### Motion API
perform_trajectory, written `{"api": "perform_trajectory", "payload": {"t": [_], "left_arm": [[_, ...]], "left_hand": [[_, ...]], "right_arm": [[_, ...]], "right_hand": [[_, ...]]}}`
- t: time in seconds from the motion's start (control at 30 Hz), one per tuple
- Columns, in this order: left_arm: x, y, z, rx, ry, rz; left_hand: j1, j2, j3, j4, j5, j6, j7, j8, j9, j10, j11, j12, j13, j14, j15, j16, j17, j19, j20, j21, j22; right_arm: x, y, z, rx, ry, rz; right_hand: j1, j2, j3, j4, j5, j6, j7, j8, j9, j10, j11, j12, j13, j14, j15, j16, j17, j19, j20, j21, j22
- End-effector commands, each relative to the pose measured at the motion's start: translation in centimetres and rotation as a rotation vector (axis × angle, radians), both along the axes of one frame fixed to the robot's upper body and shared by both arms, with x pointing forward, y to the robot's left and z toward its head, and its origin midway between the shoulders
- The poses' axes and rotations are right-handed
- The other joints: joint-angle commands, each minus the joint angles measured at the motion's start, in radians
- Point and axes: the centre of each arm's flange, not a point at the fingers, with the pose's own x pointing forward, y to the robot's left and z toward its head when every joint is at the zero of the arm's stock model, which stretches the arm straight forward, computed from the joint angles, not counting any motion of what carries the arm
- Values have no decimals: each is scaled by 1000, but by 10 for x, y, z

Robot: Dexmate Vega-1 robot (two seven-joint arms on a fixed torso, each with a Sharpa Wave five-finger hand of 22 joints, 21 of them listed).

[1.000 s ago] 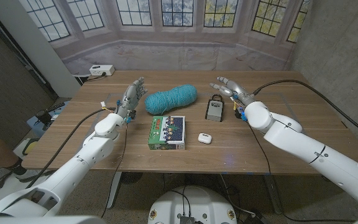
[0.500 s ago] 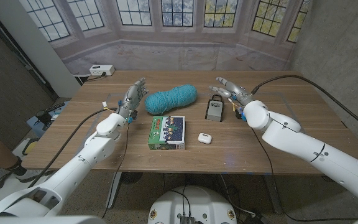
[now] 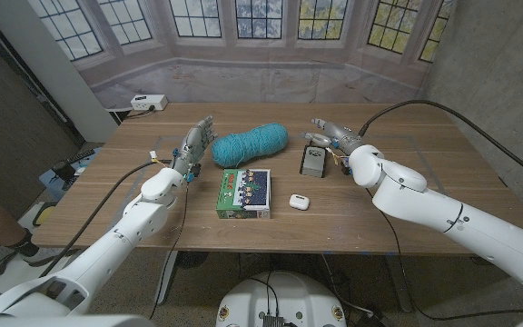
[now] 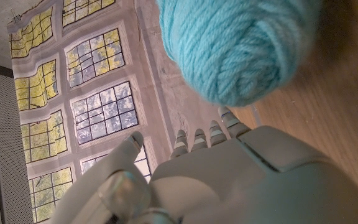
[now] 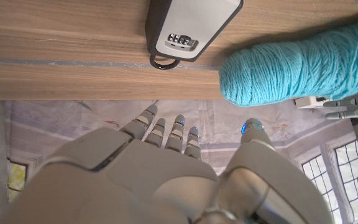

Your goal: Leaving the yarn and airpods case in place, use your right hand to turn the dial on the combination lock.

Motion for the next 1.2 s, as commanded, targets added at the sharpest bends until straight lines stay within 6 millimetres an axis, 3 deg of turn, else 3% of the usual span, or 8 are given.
{"api": "perform_trajectory", "payload": {"t": [0.03, 0.23, 1.2], "left_arm": [[-2, -2, -4, -1, 7, 3], [-3, -4, -5, -3, 11, 8], [-9, -4, -6, 7, 12, 32]], "left_hand": [[9, 0, 9, -3, 0, 5, 1, -4, 5, 5, 5, 2, 3, 6, 3, 0, 3, 9, 1, -1, 6], [9, 0, 10, -4, 0, 6, 0, -4, 5, 6, 6, 2, 3, 7, 3, 0, 4, 11, 1, -4, 6], [8, -1, 18, -6, -1, 5, 0, -5, 5, 7, 7, 0, 3, 8, 5, -2, 4, 17, 1, -15, 6]], "right_arm": [[1, 8, -3, -105, 15, -68], [2, 8, -6, -132, 26, -89], [16, 16, -19, -219, 122, -155]], "right_hand": [[-14, 1, -6, 1, 1, 8, 5, 9, 4, 14, 1, 5, 1, 6, 1, 8, 3, -9, 1, 3, 5], [-18, -1, -9, 0, 2, 12, 6, 11, 4, 19, -1, 5, 1, 6, 2, 9, 2, -16, 12, 3, 5], [-30, -4, -14, -4, 4, 72, 15, 27, 3, -1, -1, -9, 1, -6, 9, 4, -1, -36, 9, 8, 5]]}}
